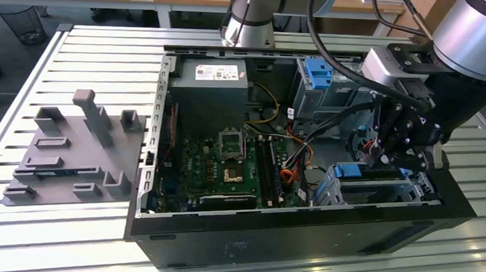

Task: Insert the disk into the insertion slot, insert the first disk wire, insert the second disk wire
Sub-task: 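Insert the first disk wire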

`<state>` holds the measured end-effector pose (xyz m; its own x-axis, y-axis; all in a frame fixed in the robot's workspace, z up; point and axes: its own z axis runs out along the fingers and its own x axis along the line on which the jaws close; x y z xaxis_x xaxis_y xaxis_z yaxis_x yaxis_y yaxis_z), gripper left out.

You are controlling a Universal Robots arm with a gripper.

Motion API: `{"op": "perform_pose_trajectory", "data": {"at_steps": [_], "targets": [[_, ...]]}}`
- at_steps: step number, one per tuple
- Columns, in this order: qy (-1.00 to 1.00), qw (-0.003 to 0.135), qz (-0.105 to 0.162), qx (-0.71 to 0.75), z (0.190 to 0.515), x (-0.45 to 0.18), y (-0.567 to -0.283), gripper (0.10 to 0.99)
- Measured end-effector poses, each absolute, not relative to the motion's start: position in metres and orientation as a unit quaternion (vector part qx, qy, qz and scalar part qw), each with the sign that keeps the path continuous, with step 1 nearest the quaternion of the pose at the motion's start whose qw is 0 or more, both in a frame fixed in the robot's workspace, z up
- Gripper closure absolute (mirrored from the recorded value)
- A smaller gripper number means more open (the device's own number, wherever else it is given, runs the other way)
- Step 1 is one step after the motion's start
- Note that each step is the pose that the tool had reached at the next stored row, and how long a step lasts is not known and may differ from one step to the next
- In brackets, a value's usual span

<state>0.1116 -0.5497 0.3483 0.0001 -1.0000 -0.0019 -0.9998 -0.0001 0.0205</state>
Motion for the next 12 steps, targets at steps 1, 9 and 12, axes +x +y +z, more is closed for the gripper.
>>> {"op": "perform_pose_trajectory", "data": {"at_steps": [1, 9, 12], "targets": [[-0.707, 0.006, -0.007, 0.707, 0.3504, 0.1116, -0.5496, 0.980], [-0.707, 0.001, -0.002, 0.707, 0.3589, 0.1134, -0.5435, 0.980], [-0.707, 0.001, -0.002, 0.707, 0.3589, 0.1162, -0.5401, 0.980]]}}
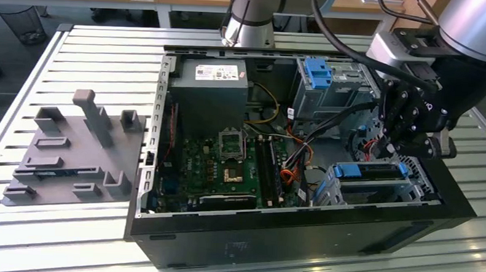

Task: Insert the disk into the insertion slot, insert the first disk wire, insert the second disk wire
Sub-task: 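Insert the first disk wire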

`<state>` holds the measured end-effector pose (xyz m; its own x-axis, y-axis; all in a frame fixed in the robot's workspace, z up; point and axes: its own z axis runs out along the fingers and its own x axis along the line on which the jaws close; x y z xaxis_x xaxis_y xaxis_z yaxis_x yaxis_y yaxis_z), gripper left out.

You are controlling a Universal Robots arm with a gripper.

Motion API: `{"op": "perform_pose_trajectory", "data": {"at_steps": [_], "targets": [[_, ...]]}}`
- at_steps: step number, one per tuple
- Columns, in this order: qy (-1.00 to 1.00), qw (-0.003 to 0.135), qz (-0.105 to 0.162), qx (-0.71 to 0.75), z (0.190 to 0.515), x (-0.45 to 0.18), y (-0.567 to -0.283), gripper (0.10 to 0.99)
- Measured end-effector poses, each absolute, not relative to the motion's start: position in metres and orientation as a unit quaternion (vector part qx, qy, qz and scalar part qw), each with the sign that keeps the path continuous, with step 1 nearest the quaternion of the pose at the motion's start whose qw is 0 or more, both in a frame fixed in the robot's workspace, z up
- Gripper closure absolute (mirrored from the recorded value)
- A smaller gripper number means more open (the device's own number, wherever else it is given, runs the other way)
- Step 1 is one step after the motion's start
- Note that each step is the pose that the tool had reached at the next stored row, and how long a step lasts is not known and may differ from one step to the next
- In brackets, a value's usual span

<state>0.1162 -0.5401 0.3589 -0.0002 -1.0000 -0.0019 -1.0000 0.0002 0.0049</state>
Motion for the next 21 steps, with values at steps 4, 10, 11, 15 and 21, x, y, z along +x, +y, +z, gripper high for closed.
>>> {"op": "perform_pose_trajectory", "data": {"at_steps": [4, 10, 11, 15, 21], "targets": [[-0.707, 0.001, -0.002, 0.707, 0.359, 0.122, -0.537, 0.980], [-0.712, 0.001, -0.002, 0.702, 0.359, 0.128, -0.532, 0.980], [-0.715, 0.001, -0.002, 0.699, 0.359, 0.128, -0.532, 0.980], [-0.725, 0.001, -0.002, 0.688, 0.359, 0.129, -0.531, 0.973], [-0.734, 0.001, -0.002, 0.679, 0.360, 0.129, -0.530, 0.914]]}}
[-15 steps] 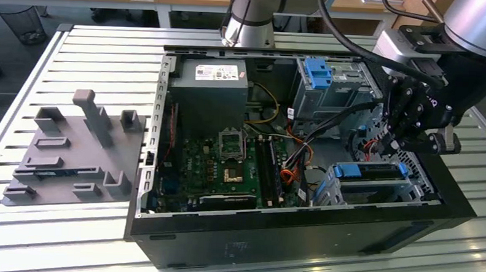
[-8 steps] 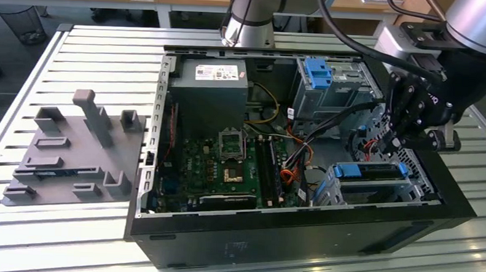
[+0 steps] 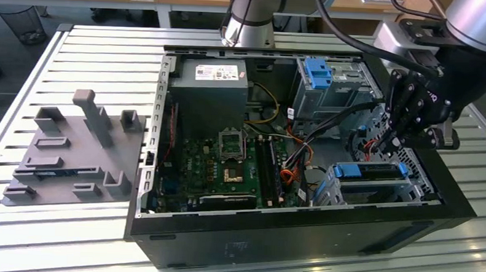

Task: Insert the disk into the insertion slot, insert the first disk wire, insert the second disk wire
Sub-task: 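Insert the first disk wire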

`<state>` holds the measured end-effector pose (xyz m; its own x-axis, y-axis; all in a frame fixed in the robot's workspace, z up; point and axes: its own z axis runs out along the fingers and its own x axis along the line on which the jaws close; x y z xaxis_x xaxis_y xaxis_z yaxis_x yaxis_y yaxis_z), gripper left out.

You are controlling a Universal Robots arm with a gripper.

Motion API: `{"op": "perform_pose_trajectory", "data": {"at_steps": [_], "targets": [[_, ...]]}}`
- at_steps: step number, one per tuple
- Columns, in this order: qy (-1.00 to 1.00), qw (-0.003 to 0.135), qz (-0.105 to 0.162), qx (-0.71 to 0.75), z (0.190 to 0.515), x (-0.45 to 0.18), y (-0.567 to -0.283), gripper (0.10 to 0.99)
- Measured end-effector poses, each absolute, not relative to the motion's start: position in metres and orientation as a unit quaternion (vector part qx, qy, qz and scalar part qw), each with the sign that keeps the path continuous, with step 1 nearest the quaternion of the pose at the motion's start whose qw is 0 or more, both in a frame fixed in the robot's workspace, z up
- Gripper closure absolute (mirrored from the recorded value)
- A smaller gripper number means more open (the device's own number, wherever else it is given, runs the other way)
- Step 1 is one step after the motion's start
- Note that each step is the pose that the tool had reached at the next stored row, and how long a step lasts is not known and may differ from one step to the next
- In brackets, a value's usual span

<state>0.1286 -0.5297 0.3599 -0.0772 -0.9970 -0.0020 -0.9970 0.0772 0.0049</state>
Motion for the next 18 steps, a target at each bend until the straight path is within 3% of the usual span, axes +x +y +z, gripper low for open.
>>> {"op": "perform_pose_trajectory", "data": {"at_steps": [3, 4, 18], "targets": [[-0.737, 0.001, -0.003, 0.676, 0.360, 0.129, -0.528, 0.898], [-0.737, 0.001, -0.003, 0.675, 0.360, 0.129, -0.526, 0.839], [-0.758, 0.001, -0.003, 0.652, 0.358, 0.135, -0.516, 0.839]]}}
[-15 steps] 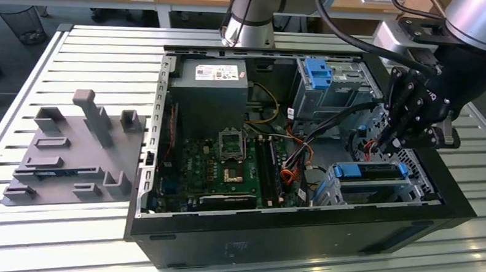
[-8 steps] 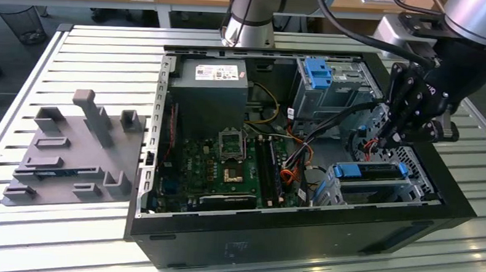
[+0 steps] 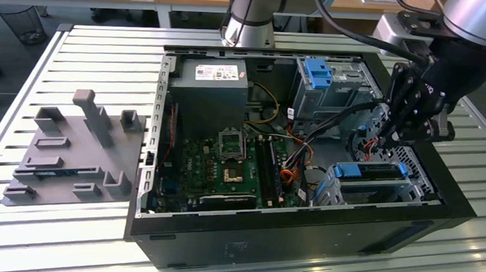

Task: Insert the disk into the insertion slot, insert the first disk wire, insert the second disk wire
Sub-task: 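Insert the first disk wire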

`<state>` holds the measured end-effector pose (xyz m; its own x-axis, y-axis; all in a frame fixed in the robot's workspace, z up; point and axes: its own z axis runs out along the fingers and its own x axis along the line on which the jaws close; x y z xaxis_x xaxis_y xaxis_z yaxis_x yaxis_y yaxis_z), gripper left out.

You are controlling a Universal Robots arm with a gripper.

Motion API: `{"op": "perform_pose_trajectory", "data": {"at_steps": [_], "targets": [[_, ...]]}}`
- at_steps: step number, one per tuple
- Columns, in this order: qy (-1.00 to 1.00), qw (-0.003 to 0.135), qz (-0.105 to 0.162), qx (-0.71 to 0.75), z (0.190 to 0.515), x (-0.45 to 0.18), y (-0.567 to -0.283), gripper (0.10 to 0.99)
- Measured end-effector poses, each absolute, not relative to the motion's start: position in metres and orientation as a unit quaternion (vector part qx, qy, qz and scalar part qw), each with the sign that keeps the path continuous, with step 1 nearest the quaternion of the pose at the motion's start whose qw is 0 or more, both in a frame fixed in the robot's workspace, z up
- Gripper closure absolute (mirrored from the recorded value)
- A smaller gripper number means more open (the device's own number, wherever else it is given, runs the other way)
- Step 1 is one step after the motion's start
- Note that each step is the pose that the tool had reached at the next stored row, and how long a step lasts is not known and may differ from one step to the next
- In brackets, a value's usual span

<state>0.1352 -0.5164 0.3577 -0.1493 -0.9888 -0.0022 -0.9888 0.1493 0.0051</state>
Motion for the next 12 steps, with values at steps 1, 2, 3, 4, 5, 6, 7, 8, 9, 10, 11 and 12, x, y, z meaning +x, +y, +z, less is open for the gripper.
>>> {"op": "perform_pose_trajectory", "data": {"at_steps": [1, 2, 3, 4, 5, 6, 7, 8, 9, 10, 11, 12], "targets": [[-0.758, 0.001, -0.003, 0.652, 0.3573, 0.1355, -0.5164, 0.839], [-0.759, 0.001, -0.003, 0.651, 0.3570, 0.1358, -0.5164, 0.839], [-0.759, 0.001, -0.003, 0.651, 0.3566, 0.1361, -0.5163, 0.839], [-0.760, 0.001, -0.002, 0.650, 0.3563, 0.1363, -0.5162, 0.839], [-0.761, 0.001, -0.002, 0.649, 0.3560, 0.1365, -0.5162, 0.839], [-0.761, 0.001, -0.002, 0.648, 0.3556, 0.1367, -0.5161, 0.839], [-0.762, 0.002, -0.002, 0.647, 0.3553, 0.1369, -0.5161, 0.839], [-0.763, 0.002, -0.001, 0.646, 0.3549, 0.1371, -0.5161, 0.839], [-0.764, 0.002, -0.001, 0.645, 0.3545, 0.1373, -0.5160, 0.839], [-0.765, 0.003, 0.000, 0.644, 0.3541, 0.1375, -0.5160, 0.839], [-0.766, 0.003, 0.000, 0.643, 0.3538, 0.1377, -0.5159, 0.839], [-0.767, 0.004, 0.001, 0.642, 0.3535, 0.1379, -0.5159, 0.839]]}}
